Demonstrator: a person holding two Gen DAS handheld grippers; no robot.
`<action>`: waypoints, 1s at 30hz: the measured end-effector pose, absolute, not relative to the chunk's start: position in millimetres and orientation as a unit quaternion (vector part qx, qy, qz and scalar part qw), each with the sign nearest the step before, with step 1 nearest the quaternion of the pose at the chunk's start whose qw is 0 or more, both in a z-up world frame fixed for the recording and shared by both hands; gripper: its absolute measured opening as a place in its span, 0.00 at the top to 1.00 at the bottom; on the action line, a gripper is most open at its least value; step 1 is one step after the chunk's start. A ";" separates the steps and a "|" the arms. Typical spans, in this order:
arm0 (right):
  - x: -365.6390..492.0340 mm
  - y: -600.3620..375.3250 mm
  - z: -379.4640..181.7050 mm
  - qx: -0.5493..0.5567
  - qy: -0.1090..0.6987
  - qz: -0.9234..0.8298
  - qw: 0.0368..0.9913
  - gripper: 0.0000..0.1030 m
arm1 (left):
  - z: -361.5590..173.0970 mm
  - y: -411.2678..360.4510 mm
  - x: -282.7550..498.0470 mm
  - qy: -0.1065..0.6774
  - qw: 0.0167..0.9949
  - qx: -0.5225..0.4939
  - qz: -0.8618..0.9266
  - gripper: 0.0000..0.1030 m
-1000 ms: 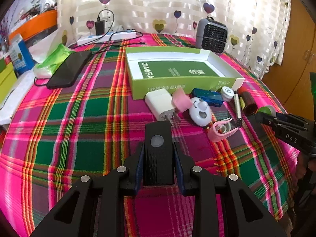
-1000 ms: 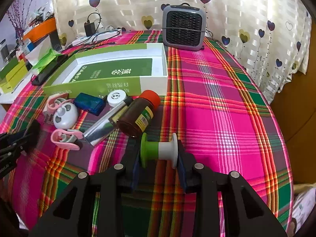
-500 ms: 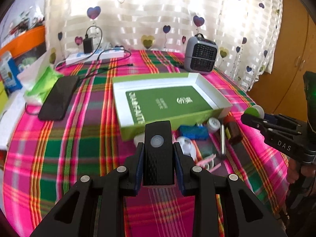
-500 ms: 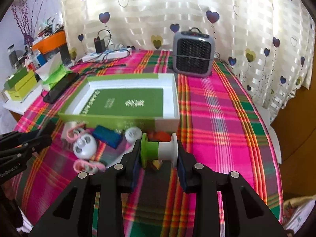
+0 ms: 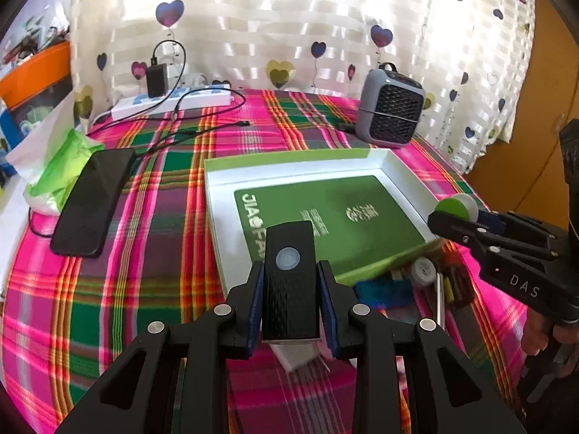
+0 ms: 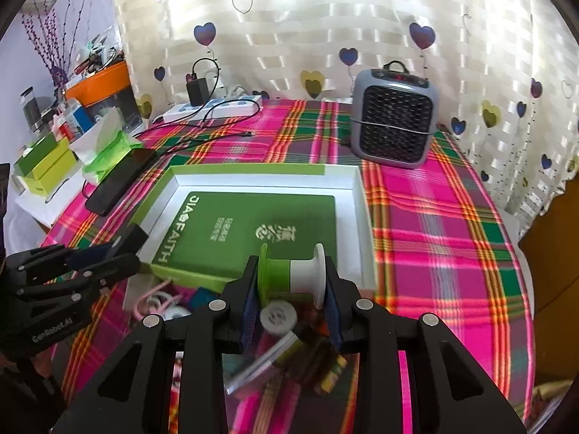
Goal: Organize rigid objects
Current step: 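Lift the power bank with the left tool while the right tool carries the spool toward the green box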
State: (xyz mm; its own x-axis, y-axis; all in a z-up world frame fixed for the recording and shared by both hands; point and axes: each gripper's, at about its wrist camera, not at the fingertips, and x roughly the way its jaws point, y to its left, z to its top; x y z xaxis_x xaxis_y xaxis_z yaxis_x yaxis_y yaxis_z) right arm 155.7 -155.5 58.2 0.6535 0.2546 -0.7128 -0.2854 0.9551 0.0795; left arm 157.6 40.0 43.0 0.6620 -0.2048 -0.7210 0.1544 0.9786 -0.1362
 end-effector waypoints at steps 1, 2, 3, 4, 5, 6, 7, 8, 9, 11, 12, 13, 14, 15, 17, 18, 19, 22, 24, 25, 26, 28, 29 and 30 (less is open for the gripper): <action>158.7 -154.5 57.1 -0.019 0.391 0.150 0.908 0.68 | 42.5 40.0 160.5 0.400 0.911 -0.032 -0.097 0.74; 162.8 -152.2 55.8 -0.018 0.394 0.151 0.907 0.68 | 41.8 40.0 164.1 0.402 0.910 -0.033 -0.096 0.74; 167.0 -149.5 54.0 -0.017 0.396 0.154 0.905 0.68 | 41.1 39.7 167.6 0.403 0.909 -0.033 -0.098 0.74; 169.7 -147.4 52.8 -0.017 0.399 0.156 0.904 0.68 | 40.3 39.6 170.3 0.404 0.909 -0.034 -0.098 0.74; 173.4 -144.7 50.9 -0.017 0.402 0.157 0.902 0.68 | 39.2 39.5 173.5 0.406 0.908 -0.034 -0.096 0.74; 176.2 -143.0 49.3 -0.018 0.404 0.158 0.901 0.68 | 38.2 39.2 176.8 0.406 0.908 -0.034 -0.096 0.74; 179.5 -140.5 47.1 -0.018 0.407 0.161 0.899 0.68 | 37.1 39.6 179.8 0.407 0.908 -0.035 -0.096 0.75; 183.2 -138.2 44.2 -0.018 0.412 0.163 0.896 0.68 | 36.2 39.9 182.8 0.406 0.908 -0.035 -0.092 0.75; 185.8 -136.5 42.2 -0.018 0.415 0.165 0.894 0.68 | 35.3 40.2 185.5 0.408 0.908 -0.034 -0.090 0.75; 190.4 -132.6 36.2 -0.019 0.424 0.168 0.890 0.68 | 33.8 40.4 189.3 0.411 0.906 -0.036 -0.091 0.75; 192.0 -131.1 33.6 -0.020 0.426 0.168 0.889 0.68 | 32.6 40.3 190.3 0.413 0.906 -0.034 -0.091 0.75; 193.3 -129.7 31.3 -0.022 0.429 0.169 0.887 0.68 | 32.2 40.4 191.2 0.413 0.906 -0.033 -0.090 0.75; 195.2 -128.6 29.3 -0.023 0.432 0.169 0.886 0.68 | 32.2 40.3 191.8 0.412 0.906 -0.031 -0.090 0.75; 195.8 -127.8 27.7 -0.023 0.434 0.170 0.885 0.68 | 32.0 40.2 192.5 0.412 0.906 -0.031 -0.090 0.75; 197.5 -126.0 26.1 -0.026 0.436 0.169 0.884 0.68 | 31.2 40.5 194.1 0.413 0.906 -0.031 -0.090 0.75; 197.6 -125.3 25.6 -0.028 0.436 0.169 0.884 0.68 | 30.8 40.8 194.8 0.412 0.906 -0.031 -0.090 0.75; 198.4 -124.2 25.3 -0.030 0.436 0.169 0.884 0.68 | 30.8 40.9 195.0 0.413 0.906 -0.032 -0.090 0.75; 201.1 -120.9 23.5 -0.035 0.438 0.169 0.882 0.68 | 27.8 41.2 197.0 0.419 0.903 -0.034 -0.088 0.75; 202.0 -119.1 22.0 -0.038 0.440 0.166 0.882 0.68 | 24.8 41.5 198.6 0.422 0.901 -0.034 -0.089 0.75; 202.5 -118.7 21.5 -0.039 0.440 0.166 0.882 0.68 | 23.7 41.3 199.1 0.424 0.901 -0.034 -0.089 0.75; 202.8 -118.2 20.9 -0.041 0.440 0.166 0.882 0.68 | 23.6 40.8 199.3 0.423 0.901 -0.032 -0.089 0.75; 203.5 -117.7 19.8 -0.041 0.441 0.166 0.881 0.68 | 23.4 40.6 199.8 0.423 0.901 -0.032 -0.090 0.75; 204.0 -117.6 18.9 -0.041 0.442 0.165 0.880 0.68 | 23.2 40.5 199.5 0.423 0.901 -0.032 -0.090 0.75; 204.3 -117.7 17.9 -0.041 0.444 0.164 0.880 0.68 | 22.9 40.1 199.4 0.422 0.901 -0.031 -0.091 0.75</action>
State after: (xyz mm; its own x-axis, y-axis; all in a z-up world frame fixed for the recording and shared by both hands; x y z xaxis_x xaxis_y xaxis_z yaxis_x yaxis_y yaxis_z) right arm 204.3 -117.7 17.9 0.5523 0.2523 -0.7945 -0.3255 0.9427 0.0730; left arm 199.4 40.1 22.9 0.6269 -0.1897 -0.7557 0.1367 0.9816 -0.1330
